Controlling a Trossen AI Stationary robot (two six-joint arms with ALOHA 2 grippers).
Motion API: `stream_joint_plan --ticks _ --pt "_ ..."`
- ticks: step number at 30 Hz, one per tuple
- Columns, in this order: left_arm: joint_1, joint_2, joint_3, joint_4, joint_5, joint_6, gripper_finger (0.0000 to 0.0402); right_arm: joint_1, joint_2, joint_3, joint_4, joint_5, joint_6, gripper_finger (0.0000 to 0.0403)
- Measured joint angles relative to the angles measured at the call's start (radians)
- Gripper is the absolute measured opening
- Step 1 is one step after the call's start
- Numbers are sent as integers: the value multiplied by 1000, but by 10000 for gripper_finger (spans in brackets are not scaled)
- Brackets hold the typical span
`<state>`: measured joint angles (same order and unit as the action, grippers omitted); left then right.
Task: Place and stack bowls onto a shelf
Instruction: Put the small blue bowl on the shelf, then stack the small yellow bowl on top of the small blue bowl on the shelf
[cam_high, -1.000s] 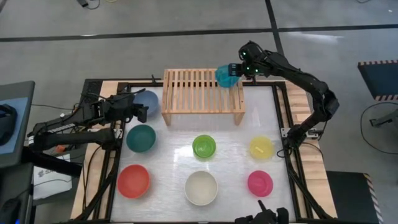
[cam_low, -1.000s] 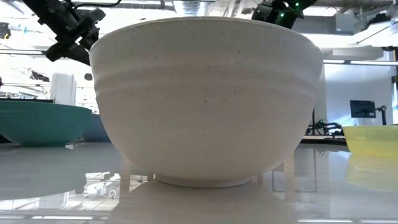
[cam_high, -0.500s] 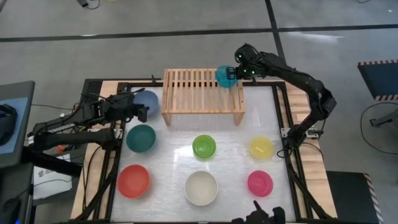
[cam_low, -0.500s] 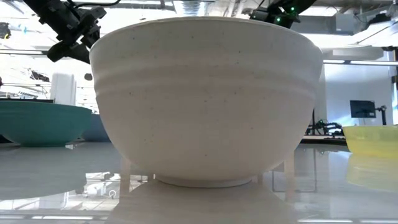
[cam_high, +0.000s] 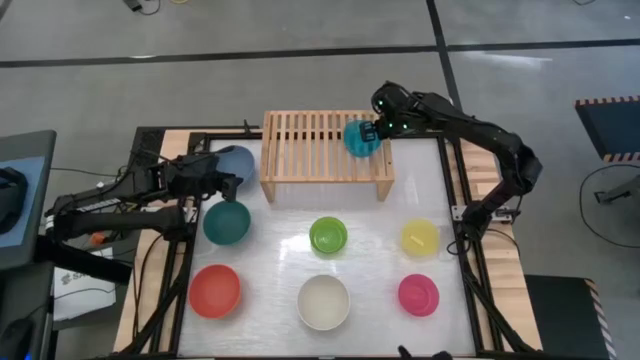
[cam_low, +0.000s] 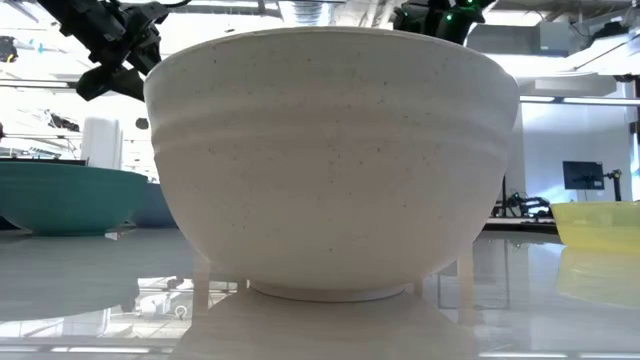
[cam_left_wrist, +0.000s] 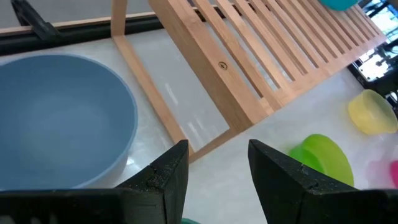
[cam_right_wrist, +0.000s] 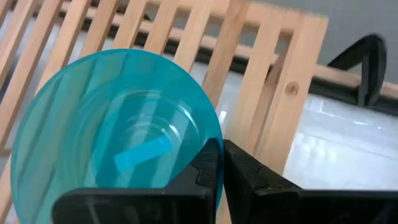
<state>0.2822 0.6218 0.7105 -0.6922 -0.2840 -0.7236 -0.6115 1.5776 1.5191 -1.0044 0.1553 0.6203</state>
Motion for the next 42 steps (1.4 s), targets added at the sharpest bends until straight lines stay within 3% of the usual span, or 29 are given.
stream_joint_plan --ticks 7,18,24,30,35,42 --pt "-21 0 0 0 -25 0 151 28 -15 -1 -61 2 23 30" --pt "-21 0 0 2 -56 55 151 5 -22 -4 -14 9 34 125" --pt "-21 0 0 2 -63 104 151 49 -119 -4 -39 64 97 159" --pt "-21 0 0 18 -82 190 151 128 -241 -3 -186 125 196 164" --pt "-21 0 0 109 -128 358 151 260 -297 -33 -335 241 317 162" --pt "-21 0 0 261 -127 451 151 408 -399 -281 -295 255 460 161"
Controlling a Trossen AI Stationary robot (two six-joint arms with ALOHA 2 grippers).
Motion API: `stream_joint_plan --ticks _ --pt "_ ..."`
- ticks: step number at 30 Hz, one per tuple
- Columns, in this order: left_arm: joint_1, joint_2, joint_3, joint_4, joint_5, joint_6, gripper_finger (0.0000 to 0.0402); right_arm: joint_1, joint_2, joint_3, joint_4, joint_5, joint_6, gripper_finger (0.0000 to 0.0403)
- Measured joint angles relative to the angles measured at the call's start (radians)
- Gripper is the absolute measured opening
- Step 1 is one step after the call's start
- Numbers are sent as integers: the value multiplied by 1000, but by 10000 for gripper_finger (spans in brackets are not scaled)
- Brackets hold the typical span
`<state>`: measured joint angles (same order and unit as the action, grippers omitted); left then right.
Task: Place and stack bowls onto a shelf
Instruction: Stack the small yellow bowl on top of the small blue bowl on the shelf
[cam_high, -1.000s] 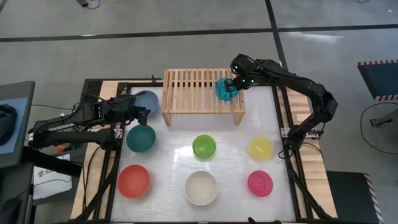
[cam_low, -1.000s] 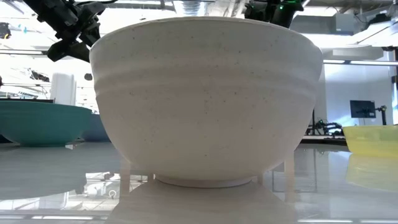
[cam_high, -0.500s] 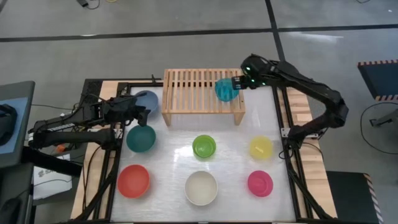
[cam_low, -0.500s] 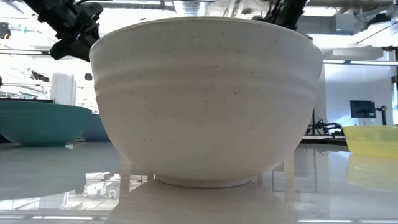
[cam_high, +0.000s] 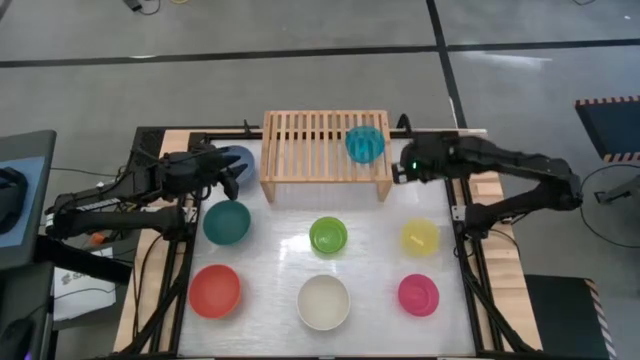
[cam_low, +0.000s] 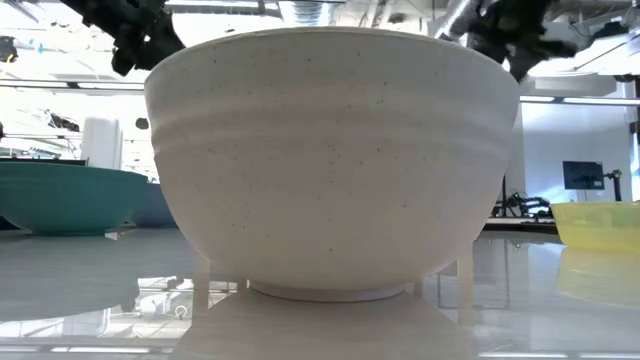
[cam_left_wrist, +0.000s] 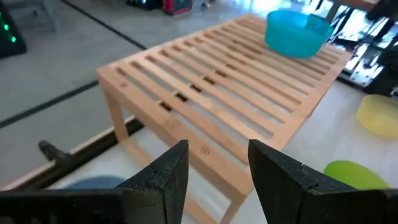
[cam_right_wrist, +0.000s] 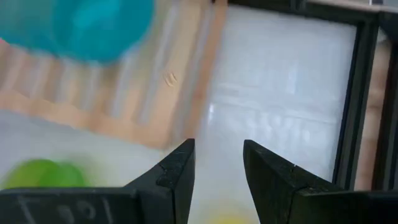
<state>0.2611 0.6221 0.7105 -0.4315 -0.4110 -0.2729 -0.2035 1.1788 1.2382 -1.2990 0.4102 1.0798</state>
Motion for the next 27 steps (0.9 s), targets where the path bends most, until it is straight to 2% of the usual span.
stream_joint_plan --ticks 5,9,15,23,27 --pt "0 23 0 23 -102 -11 151 11 -79 -200 180 -110 11 161" --pt "0 71 -3 31 -200 -46 151 13 -116 -281 301 -173 -33 161" --pt "4 168 -16 107 -242 -44 151 50 -112 -333 267 -186 -37 161" --pt "50 262 -16 360 -251 8 151 169 -133 -434 263 -215 15 161" --pt "79 289 -16 388 -251 5 151 196 -164 -513 320 -251 60 161"
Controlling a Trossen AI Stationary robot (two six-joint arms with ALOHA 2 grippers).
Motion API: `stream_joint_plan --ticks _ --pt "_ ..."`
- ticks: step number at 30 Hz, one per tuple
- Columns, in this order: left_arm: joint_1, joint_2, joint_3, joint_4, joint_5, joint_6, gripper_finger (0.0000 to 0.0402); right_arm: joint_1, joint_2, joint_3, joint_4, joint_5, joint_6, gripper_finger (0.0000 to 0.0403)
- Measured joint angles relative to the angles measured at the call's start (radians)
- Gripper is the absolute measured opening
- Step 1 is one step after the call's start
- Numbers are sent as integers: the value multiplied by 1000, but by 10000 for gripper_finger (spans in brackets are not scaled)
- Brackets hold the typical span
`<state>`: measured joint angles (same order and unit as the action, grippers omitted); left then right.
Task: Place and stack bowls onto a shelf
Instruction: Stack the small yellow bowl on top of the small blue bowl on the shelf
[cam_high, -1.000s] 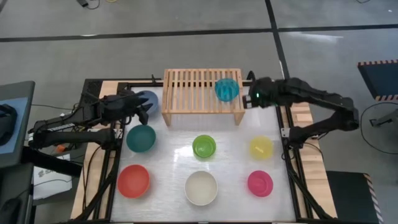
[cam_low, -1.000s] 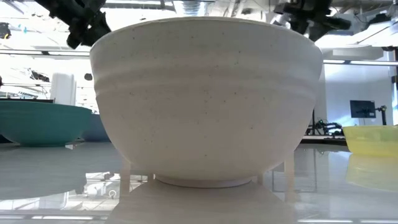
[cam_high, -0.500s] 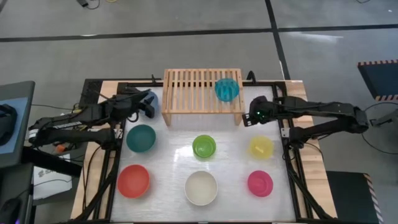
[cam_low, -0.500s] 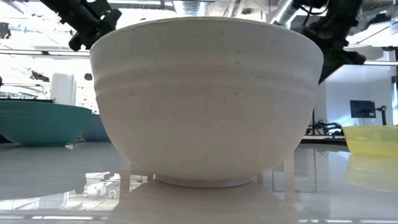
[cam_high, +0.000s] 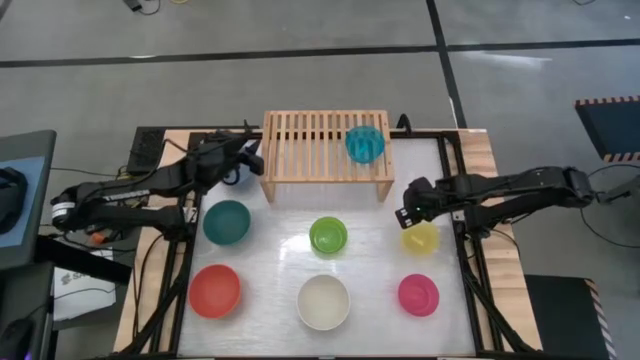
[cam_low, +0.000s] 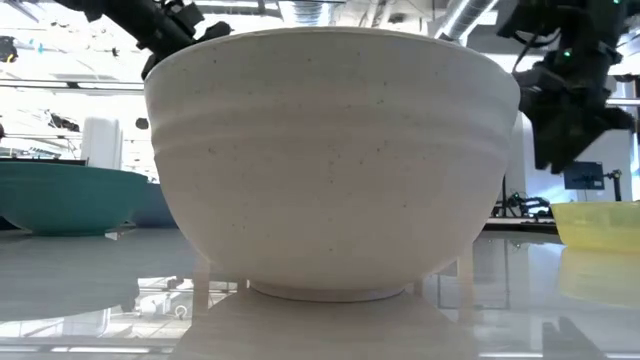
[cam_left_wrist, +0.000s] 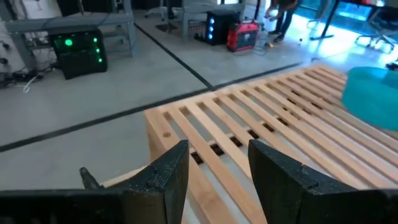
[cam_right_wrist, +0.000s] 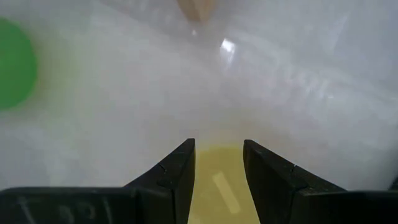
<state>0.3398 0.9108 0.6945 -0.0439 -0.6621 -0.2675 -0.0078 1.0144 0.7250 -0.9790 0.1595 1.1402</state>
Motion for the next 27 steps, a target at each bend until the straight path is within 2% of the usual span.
stream_joint_plan --ticks 5,10,20,27 --pt "21 8 0 1 15 -14 151 8 -39 -74 103 -32 38 161" --pt "27 8 0 1 26 -9 151 8 -48 -110 114 -39 61 161" --pt "27 8 0 -4 29 -5 151 11 -45 -114 167 -41 83 161" --pt "24 8 0 -41 96 -43 151 70 -45 -114 170 -26 128 161"
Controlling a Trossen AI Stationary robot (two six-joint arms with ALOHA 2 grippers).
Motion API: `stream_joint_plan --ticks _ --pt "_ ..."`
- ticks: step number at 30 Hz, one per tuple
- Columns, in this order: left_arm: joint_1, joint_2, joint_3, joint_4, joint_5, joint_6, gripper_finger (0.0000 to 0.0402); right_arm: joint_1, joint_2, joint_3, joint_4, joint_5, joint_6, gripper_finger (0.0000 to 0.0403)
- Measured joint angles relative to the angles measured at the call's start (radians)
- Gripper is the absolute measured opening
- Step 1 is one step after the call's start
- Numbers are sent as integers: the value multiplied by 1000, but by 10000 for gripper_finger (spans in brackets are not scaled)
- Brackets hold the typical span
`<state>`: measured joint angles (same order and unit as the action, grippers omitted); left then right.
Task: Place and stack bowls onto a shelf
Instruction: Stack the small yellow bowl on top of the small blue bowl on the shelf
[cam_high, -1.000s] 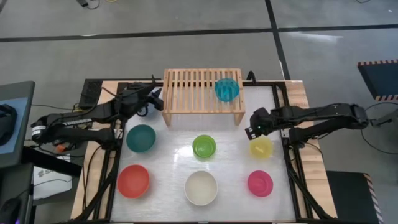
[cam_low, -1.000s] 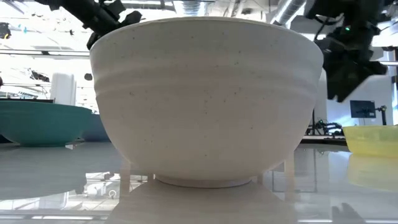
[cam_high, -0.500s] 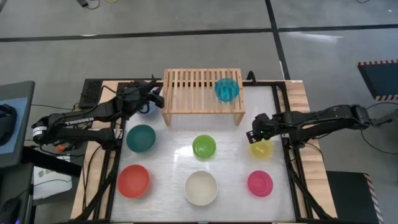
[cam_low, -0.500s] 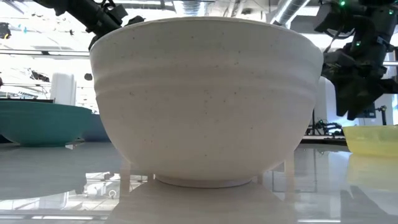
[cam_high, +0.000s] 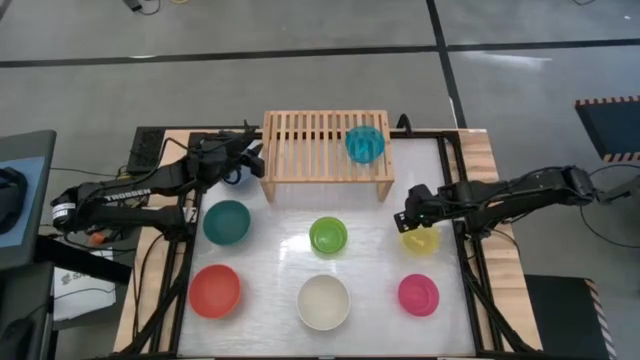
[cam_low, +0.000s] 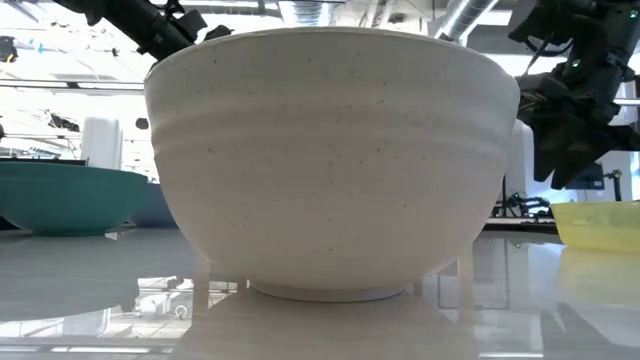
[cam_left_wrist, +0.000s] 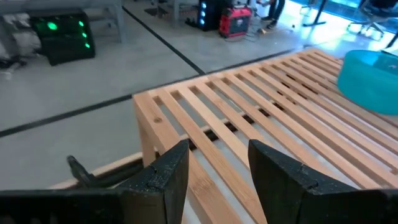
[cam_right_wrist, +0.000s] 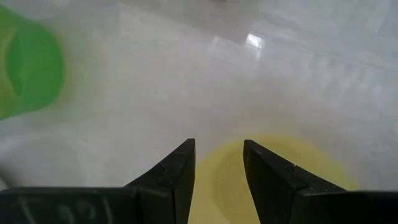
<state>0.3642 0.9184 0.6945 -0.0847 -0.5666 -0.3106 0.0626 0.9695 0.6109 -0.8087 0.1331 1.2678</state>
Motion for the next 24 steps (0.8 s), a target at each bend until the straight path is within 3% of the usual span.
stream_joint_plan --ticks 10,16,24 --pt "-44 -2 0 -64 48 -61 151 63 0 0 2 17 75 169" --pt "-98 -13 0 -68 48 -61 151 -7 -1 1 -11 17 88 194" --pt "-158 -11 0 -116 49 -121 151 -133 -1 1 -189 -20 92 203"
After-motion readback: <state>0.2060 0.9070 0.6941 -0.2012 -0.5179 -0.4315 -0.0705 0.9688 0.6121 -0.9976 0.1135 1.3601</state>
